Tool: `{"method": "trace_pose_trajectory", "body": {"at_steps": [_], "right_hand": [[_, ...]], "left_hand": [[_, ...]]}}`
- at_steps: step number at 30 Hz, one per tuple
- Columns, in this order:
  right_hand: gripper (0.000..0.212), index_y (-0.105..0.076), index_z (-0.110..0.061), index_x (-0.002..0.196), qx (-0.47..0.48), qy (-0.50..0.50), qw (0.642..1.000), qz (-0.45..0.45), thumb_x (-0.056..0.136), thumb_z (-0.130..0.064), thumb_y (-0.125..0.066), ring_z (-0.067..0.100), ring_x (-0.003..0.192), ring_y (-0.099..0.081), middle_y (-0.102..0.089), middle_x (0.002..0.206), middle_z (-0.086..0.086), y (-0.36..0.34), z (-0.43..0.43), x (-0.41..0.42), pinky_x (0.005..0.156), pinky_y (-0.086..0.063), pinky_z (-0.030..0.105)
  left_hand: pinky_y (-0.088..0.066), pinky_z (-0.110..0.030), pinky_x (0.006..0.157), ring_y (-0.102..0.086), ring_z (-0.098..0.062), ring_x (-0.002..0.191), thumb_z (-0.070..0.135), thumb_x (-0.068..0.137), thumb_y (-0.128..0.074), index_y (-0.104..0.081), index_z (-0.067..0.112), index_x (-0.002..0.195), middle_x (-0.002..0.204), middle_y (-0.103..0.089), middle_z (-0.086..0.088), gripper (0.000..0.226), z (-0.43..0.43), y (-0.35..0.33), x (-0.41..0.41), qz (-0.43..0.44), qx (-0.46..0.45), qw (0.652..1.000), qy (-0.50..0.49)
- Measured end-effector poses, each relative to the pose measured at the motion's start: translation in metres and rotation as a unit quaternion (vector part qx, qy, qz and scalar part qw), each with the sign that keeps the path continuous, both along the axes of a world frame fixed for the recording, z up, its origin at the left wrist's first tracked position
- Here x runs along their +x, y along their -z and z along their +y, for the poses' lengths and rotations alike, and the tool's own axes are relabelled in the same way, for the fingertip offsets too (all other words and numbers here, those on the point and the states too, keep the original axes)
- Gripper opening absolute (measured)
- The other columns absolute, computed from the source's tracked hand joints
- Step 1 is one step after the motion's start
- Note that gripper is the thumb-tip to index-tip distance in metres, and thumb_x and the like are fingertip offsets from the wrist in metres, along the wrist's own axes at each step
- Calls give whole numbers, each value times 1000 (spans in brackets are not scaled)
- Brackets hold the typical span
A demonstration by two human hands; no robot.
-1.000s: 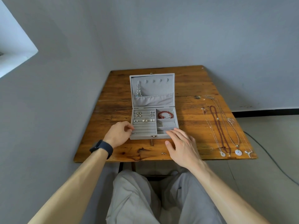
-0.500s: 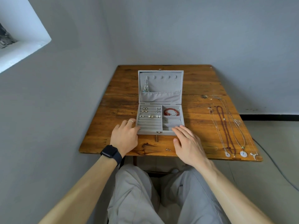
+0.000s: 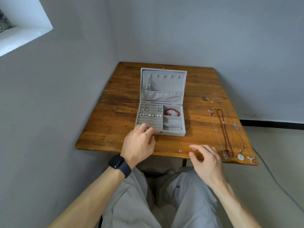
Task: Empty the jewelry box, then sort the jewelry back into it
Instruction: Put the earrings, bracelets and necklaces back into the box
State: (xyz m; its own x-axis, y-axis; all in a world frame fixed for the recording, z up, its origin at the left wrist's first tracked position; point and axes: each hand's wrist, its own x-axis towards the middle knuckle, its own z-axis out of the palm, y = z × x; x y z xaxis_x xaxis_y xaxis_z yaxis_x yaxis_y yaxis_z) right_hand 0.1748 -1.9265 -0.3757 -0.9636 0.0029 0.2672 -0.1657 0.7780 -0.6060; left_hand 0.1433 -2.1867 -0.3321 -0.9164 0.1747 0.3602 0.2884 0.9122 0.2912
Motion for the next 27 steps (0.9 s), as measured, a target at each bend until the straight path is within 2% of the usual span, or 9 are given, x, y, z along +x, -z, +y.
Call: {"method": "trace_pose_trajectory", "body": {"at_steps": [3, 5, 8, 12, 20, 27], "right_hand": [[22, -75, -21, 109, 13, 5, 1000, 2, 86, -19, -75, 14, 98, -54, -68, 105, -9, 10, -6, 3, 83, -42, 32], [20, -76, -22, 105, 33, 13, 999, 21, 85, -20, -77, 14, 93, -53, -69, 101, -9, 13, -10, 3, 78, -43, 33], [19, -78, -23, 100, 54, 26, 997, 44, 82, -21, -80, 18, 86, -55, -69, 96, -8, 15, -14, 0, 72, -48, 38], [18, -79, -25, 97, 66, 36, 996, 54, 80, -23, -81, 20, 83, -55, -69, 93, -9, 17, -17, -4, 68, -49, 40], [16, -78, -24, 97, 83, 21, 995, 58, 81, -23, -81, 21, 80, -53, -68, 92, -9, 19, -19, -8, 64, -48, 38], [11, -77, -24, 92, 97, 15, 994, 57, 81, -24, -79, 20, 79, -51, -68, 89, -9, 15, -20, -10, 62, -47, 36]], "left_hand": [[-53, -30, 77, -57, -14, 103, 33, 93, -58, -68, 31, 115, 111, -63, 8, 25, 24, 11, 8, -36, 30, 999, 21], [-48, -31, 88, -54, -15, 111, 40, 94, -56, -67, 32, 118, 119, -63, 8, 28, 38, 20, 10, -52, 21, 998, 32], [-42, -33, 94, -51, -17, 115, 47, 94, -56, -68, 33, 118, 124, -60, 8, 30, 57, 31, 11, -54, 1, 998, 40], [-44, -36, 95, -53, -19, 113, 47, 92, -61, -74, 33, 109, 120, -62, 7, 26, 70, 37, 8, -48, -4, 998, 39], [-46, -36, 86, -56, -20, 105, 34, 92, -67, -79, 31, 91, 113, -65, 5, 13, 76, 37, 3, -29, 0, 998, 49], [-43, -33, 91, -53, -18, 112, 38, 96, -60, -76, 30, 99, 122, -61, 5, 18, 70, 36, 0, -45, 3, 997, 61]]}}
